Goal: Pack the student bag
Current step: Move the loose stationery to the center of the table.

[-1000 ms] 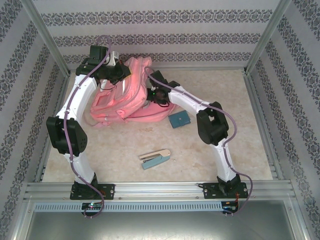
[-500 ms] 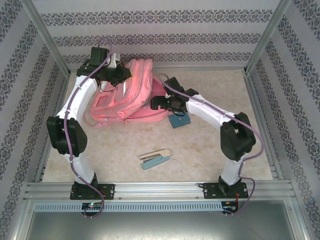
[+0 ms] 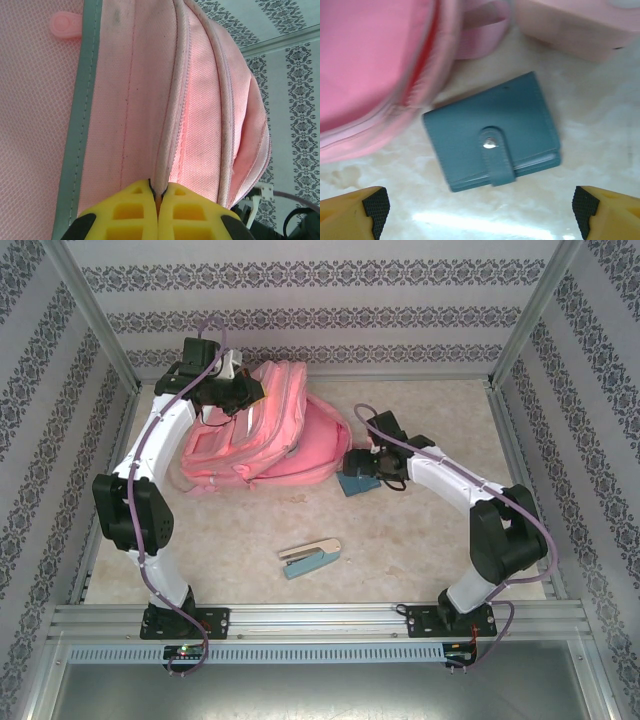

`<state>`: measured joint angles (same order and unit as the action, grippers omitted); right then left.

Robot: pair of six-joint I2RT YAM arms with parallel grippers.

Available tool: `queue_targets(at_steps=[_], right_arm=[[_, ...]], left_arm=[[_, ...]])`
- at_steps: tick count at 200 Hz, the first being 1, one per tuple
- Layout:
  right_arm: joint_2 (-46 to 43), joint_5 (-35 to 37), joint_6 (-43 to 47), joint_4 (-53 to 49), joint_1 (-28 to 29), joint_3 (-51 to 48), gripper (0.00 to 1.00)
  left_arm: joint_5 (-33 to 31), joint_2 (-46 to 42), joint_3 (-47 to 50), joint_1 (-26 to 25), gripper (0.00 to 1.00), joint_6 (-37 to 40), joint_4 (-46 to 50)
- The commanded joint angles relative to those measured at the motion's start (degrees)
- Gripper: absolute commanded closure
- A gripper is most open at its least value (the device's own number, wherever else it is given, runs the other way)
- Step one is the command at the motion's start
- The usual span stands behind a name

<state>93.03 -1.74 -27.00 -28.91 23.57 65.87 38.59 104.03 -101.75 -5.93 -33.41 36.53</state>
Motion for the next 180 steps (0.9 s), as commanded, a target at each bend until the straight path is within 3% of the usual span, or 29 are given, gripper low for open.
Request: queue_targets(at_steps=[1,48,180], right_arm=[[-0.25,1.94,6.02,0.91,-2.98,0.67,0.05],[7.09,-2.48,13.16,-0.69,-10.63,8.25,0.06],[25.51,-4.1,23.22,-7.82,-10.79,29.48,0.02]], left_arm=[[1.05,-3.74,0.78,-0.22,1.0,1.15,-1.61],[0.97,-4.36,1.47,-0.22,1.0,1.06,-1.6],[1.42,-3.22,0.07,-0.2,1.0,1.42,-0.29]])
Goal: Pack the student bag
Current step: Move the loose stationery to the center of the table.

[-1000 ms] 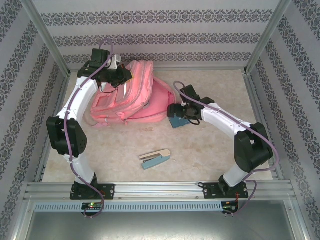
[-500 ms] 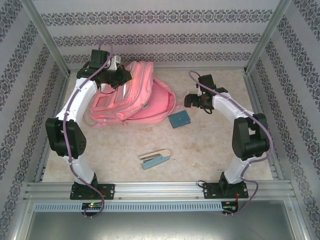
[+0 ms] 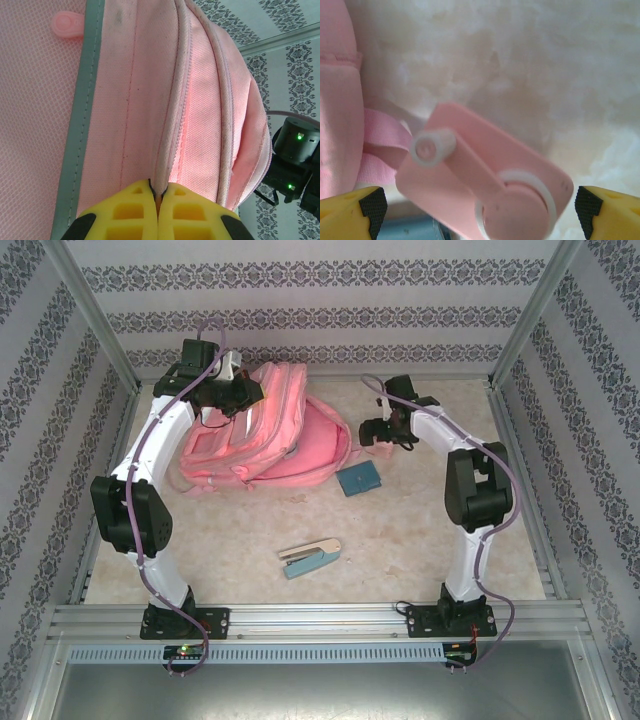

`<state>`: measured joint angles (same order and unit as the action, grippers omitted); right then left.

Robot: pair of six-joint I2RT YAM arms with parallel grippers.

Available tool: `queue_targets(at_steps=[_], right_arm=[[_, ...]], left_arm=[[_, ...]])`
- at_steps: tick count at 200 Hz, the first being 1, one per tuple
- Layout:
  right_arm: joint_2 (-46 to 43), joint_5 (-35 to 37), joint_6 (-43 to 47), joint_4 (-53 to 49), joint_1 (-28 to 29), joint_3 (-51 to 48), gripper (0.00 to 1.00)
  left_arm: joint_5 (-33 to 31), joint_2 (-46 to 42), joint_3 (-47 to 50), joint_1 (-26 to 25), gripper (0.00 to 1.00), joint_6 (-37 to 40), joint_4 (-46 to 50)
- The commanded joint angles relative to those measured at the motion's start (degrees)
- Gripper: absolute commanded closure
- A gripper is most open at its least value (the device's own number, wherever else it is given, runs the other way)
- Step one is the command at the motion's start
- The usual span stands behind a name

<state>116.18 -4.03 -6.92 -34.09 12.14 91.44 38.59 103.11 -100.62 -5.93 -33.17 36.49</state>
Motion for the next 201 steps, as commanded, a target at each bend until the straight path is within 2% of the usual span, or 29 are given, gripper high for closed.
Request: queue_targets(at_steps=[1,36,76,145,176,201], right_arm=[[2.46,-1.88,3.18,-2.69,0.71,4.0,0.02],[3.1,-1.88,4.88,-4.73,2.51,4.53,0.06],[1.31,2.13,6.04,-4.68,4.5,0.6,0.09],[-5.88,1.88,2.81,-4.5,6.32,-7.39,0.08],[-8.15,2.01,1.64,-3.64,6.58,-10.47,0.04],[-7.37,3.79,2.32,-3.41,6.6,-9.56,0.03]], left_arm=[[1.41,-2.3,-1.07,-0.21,1.0,1.18,-0.22],[1.55,-1.86,-1.6,-0.3,1.0,1.27,-0.13],[1.55,-1.77,-1.33,-0.3,1.0,1.35,-0.28],[1.67,-1.77,-0.55,-0.25,1.0,1.27,-0.97],[2.01,-1.5,-0.46,-0.26,1.0,1.0,-1.5],[2.1,-1.35,-0.37,-0.3,1.0,0.83,-1.6]])
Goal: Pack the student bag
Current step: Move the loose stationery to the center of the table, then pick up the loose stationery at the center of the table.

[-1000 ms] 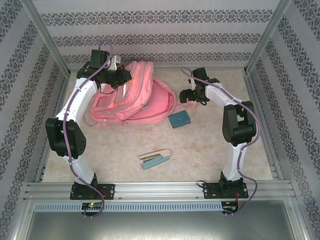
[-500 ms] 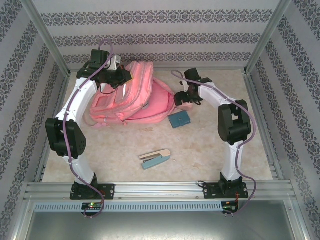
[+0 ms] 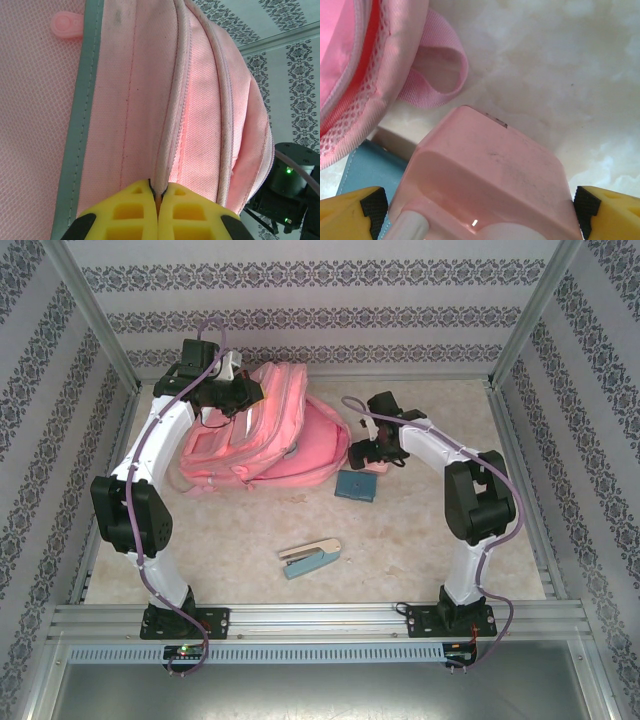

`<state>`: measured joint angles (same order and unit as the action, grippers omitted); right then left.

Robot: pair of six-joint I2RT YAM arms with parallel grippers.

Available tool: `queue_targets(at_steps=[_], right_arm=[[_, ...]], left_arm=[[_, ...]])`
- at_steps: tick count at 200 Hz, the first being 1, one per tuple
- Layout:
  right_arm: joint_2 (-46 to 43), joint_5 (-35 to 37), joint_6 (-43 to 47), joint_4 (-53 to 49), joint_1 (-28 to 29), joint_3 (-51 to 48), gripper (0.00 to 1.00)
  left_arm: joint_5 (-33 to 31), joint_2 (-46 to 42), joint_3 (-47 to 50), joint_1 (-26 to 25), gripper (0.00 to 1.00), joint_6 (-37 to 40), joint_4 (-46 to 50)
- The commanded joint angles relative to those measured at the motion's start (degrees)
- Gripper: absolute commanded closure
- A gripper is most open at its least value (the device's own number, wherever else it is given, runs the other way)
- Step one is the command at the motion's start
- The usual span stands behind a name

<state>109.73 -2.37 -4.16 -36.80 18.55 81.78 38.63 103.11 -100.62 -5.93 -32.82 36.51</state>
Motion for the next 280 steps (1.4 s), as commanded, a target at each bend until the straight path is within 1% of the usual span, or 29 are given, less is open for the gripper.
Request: queue_targets(at_steps=[1,40,52,81,114,147,180,206,225,235,250,260,280], right_arm=[[-0.88,2.16,-0.38,-0.76,0.19,0.16,0.03],[0.77,2.93,-0.03,-1.57,0.1,3.57,0.02],[1.03,2.46,-0.62,-1.52,0.13,4.38,0.02],[4.54,4.75,-3.85,-5.26,-0.05,8.71,0.02],[5.34,3.66,-7.17,-3.64,0.26,8.1,0.02],[7.16,2.4,-5.04,-4.26,0.44,8.47,0.02],[5.04,0.67,-3.68,-3.19,0.79,5.53,0.02],[4.56,2.26,-2.69,-3.19,1.56,4.41,0.02],[4.94,3.79,-2.57,-3.52,1.77,4.09,0.09],[4.64,4.08,-2.71,-3.15,1.76,3.61,0.15],[3.38,4.35,-3.34,-1.91,1.91,2.45,0.18],[2.56,3.78,-3.55,-1.54,1.85,2.17,0.25],[0.94,3.77,-4.08,-1.7,2.08,2.05,0.27]], left_arm=[[2.06,-1.34,-0.37,-0.3,1.0,0.48,-1.62],[2.07,-1.64,-0.24,-0.27,1.0,0.54,-1.47],[1.86,-1.78,-0.11,-0.3,1.0,0.74,-1.27],[1.97,-1.86,0.15,-0.26,1.0,0.49,-1.62],[1.88,-1.86,0.07,-0.28,1.0,0.69,-1.56],[1.87,-1.97,0.07,-0.31,1.0,0.98,-1.19],[1.48,-2.04,0.07,-0.26,1.0,1.36,-0.83],[1.81,-1.62,0.16,-0.29,1.0,0.75,-1.6],[2.11,-1.42,0.07,-0.3,1.0,0.39,-1.89],[2.06,-1.49,0.07,-0.3,1.0,0.54,-1.73],[1.97,-1.57,0.03,-0.3,1.0,0.85,-1.45],[1.8,-1.59,-0.01,-0.29,1.0,0.91,-1.27],[1.83,-1.61,-0.01,-0.31,1.0,0.91,-1.27]])
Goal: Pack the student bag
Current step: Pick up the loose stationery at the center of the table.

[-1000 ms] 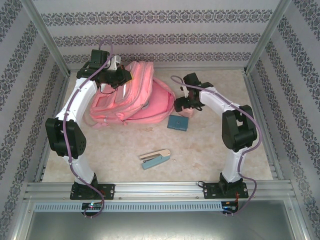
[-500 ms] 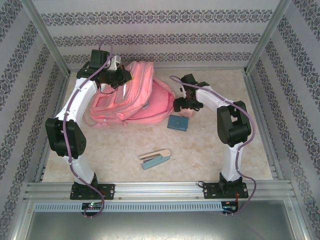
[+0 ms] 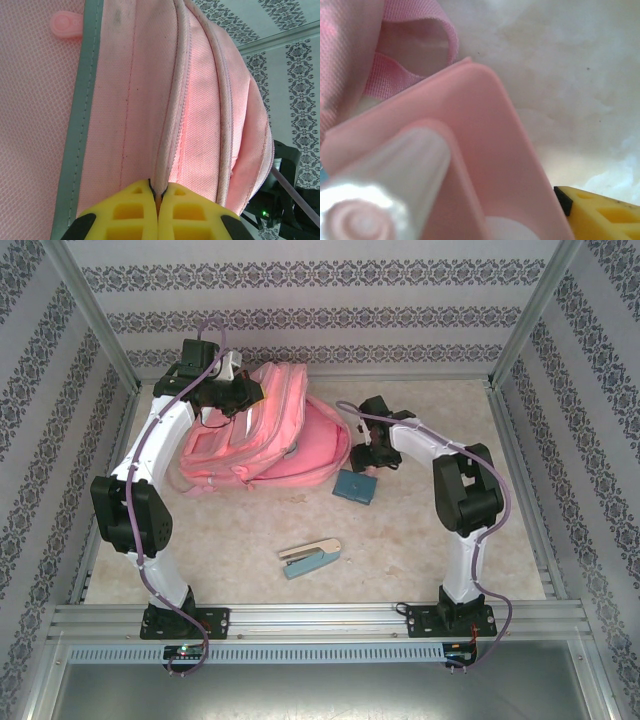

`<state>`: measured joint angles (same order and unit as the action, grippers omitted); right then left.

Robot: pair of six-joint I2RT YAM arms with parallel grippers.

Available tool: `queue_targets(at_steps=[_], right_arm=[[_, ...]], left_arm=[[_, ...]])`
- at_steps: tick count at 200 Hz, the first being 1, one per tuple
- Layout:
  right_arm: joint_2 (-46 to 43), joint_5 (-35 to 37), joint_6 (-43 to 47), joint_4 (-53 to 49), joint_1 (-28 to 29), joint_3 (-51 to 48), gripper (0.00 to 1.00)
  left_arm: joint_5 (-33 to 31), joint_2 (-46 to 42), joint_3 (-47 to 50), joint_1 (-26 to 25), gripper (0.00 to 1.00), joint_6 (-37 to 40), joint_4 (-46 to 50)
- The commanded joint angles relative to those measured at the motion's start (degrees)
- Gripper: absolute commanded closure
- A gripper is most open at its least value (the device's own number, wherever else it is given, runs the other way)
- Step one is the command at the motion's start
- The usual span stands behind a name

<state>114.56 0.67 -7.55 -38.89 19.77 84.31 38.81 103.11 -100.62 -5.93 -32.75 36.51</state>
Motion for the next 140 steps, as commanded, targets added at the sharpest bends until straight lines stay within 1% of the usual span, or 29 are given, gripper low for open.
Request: queue_targets(at_steps=[1,13,22,32,40,46,64,103,116,128,140], right_arm=[[-3.94,0.82,-0.7,0.4,0.87,-0.48,0.27],[-5.22,1.15,-0.97,0.35,1.15,-0.77,0.27],[-6.34,1.24,-1.2,0.31,1.23,-1.02,0.31],[-7.63,1.5,-1.53,0.23,1.37,-1.18,0.32],[-8.78,1.03,-1.76,0.14,1.41,-1.32,0.38],[-9.48,0.6,-1.77,0.34,1.54,-1.58,0.4],[-10.01,0.56,-1.29,0.63,1.62,-1.83,0.38],[-5.41,0.69,0.1,-0.59,1.6,-1.17,0.35],[-4.34,0.65,-0.12,-0.17,1.67,-1.49,0.36],[-4.17,0.44,-0.72,0.6,1.62,-2.06,0.42],[-4.97,0.05,-1.29,1.71,1.68,-2.95,0.42]], left_arm=[[1.64,-1.6,-0.01,-0.31,1.0,0.85,-1.27],[1.68,-1.6,-0.08,-0.3,1.0,0.85,-1.27],[1.67,-1.6,-0.08,-0.27,1.0,0.8,-1.36],[1.63,-1.51,-0.14,-0.3,1.0,0.76,-1.36],[1.79,-1.51,-0.14,-0.26,1.0,0.68,-1.46],[1.8,-1.51,-0.16,-0.3,1.0,0.67,-1.53],[1.88,-1.34,-0.19,-0.29,1.0,0.58,-1.68],[1.98,-1.42,-0.03,-0.3,1.0,0.58,-1.54],[1.93,-1.68,0.07,-0.26,1.0,0.72,-1.36],[1.88,-1.92,0.08,-0.27,1.0,0.8,-1.16],[1.66,-2.2,0.02,-0.26,1.0,1.11,-0.78]])
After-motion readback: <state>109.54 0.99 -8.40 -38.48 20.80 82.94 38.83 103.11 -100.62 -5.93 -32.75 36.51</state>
